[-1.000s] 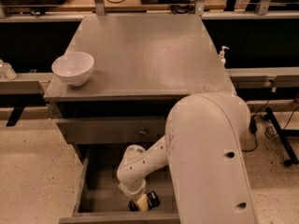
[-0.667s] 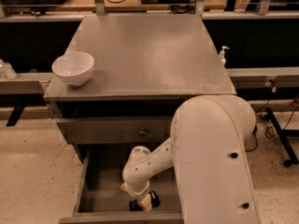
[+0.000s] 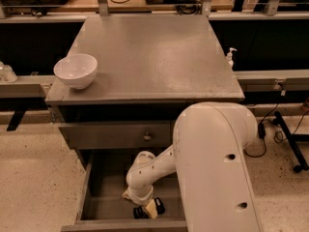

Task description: Pick rxbar chocolate from middle drawer and place on counter

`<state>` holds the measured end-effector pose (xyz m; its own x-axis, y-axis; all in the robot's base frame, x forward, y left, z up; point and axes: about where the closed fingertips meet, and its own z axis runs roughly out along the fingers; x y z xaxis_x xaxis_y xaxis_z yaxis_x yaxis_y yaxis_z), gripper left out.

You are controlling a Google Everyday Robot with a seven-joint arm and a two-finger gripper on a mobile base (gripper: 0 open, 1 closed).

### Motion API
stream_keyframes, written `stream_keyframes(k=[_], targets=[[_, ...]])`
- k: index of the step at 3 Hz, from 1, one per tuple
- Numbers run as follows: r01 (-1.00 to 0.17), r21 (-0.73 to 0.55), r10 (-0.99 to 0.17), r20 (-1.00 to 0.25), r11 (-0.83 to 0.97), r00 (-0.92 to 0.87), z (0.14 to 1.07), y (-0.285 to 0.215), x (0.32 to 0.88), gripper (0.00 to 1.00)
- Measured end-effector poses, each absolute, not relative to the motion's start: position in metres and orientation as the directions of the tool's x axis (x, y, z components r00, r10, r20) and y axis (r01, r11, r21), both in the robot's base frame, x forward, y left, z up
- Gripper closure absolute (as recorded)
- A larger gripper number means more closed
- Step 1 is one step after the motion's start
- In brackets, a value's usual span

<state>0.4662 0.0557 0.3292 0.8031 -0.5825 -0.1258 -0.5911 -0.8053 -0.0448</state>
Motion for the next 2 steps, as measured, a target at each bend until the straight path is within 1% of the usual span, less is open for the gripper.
stream_keyframes(k=[1, 2], targets=[[-0.585, -0.041, -0.576, -0.130, -0.810, 0.807, 0.3286, 0.0552, 0.4664, 0.36], [-0.585, -0.041, -0.576, -0.130, -0.810, 0.807, 0.3323, 0.0552, 0.4664, 0.59]])
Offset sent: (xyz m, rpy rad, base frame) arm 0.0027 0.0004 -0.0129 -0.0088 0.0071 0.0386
